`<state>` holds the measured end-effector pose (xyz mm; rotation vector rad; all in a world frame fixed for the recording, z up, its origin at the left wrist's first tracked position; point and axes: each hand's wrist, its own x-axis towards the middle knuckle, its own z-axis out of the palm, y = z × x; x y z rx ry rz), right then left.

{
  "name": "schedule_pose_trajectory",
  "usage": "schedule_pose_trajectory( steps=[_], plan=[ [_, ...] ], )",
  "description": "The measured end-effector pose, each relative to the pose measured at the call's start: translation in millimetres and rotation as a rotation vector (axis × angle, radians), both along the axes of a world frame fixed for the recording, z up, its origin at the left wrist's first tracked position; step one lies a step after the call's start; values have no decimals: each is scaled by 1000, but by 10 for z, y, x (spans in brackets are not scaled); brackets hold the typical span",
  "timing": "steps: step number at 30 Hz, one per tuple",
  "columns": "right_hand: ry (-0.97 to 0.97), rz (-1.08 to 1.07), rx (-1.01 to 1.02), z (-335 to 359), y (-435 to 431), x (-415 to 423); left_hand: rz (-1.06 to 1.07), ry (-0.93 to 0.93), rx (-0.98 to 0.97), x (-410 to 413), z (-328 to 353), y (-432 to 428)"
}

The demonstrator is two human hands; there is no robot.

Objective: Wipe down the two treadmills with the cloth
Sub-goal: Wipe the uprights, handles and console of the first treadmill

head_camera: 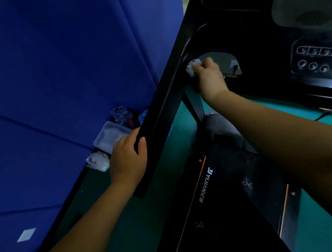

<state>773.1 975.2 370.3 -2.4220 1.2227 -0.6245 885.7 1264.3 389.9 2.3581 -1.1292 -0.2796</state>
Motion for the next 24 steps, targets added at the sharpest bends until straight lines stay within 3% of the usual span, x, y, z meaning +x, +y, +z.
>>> schedule_pose_trajectory(
  steps=[9, 18, 21, 24],
  plan=[
    [213, 45, -164, 77, -104, 52, 20, -8, 27, -29, 44, -6],
    [380, 21, -233, 5, -30, -965, 9, -3, 2, -13, 20, -1],
    [283, -76, -225, -47, 70, -1337, 30, 1, -10, -35, 29, 5],
    [-37, -248, -13, -74, 355, -1373, 37, -14, 12, -60, 39, -6]
  ],
)
